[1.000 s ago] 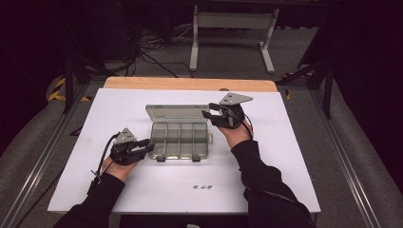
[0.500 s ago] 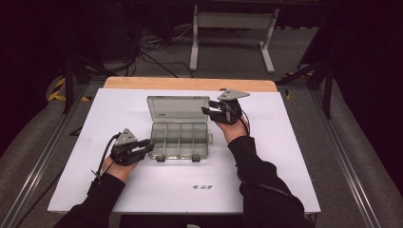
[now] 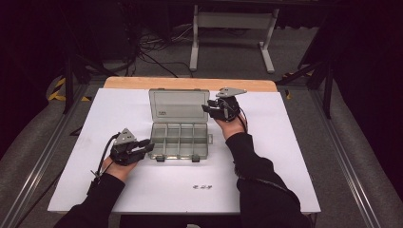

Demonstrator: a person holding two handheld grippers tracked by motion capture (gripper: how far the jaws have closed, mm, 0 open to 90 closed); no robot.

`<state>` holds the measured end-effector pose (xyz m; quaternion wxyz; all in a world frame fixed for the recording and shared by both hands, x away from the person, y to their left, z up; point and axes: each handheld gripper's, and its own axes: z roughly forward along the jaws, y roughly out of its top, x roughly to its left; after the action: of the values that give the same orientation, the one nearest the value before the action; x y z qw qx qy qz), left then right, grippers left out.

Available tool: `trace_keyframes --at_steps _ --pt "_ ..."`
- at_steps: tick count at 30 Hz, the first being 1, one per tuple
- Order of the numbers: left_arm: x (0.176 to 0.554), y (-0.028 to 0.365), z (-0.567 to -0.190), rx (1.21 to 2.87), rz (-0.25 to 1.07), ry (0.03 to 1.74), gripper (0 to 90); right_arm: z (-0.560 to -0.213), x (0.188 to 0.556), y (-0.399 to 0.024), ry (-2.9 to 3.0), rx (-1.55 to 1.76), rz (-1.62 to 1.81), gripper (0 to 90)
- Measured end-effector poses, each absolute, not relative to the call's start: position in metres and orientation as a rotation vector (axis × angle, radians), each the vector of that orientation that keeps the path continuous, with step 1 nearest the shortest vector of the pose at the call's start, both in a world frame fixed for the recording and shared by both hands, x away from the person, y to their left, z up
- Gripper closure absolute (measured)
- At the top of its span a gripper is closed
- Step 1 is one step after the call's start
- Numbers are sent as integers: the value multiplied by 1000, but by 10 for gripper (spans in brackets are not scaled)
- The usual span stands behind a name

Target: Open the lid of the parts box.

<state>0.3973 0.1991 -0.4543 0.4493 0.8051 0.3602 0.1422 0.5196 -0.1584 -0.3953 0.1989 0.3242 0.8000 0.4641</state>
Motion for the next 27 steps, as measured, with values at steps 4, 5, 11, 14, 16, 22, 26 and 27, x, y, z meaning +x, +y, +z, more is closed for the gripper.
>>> trace_keyframes --at_steps 4,5,11,14,16,22,26,27 --pt "398 200 -455 1986 341 896 681 -399 523 -157 2256 914 1284 644" --pt "398 200 -455 1984 335 897 680 -400 524 -156 2260 920 1281 644" --pt "398 201 -455 1979 329 897 677 -404 530 -154 2275 949 1273 637" --pt "398 201 -455 1976 322 899 677 -407 533 -154 2289 968 1265 631" --pt "398 201 -455 1976 322 899 675 -409 534 -154 2298 973 1258 625" --pt "398 201 -456 1990 316 900 643 -417 536 -153 2320 1000 1248 606" --pt "399 201 -456 1987 312 898 643 -423 538 -153 2338 1017 1242 596" --pt "399 201 -456 1987 310 896 643 -424 538 -153 2343 1025 1239 596"
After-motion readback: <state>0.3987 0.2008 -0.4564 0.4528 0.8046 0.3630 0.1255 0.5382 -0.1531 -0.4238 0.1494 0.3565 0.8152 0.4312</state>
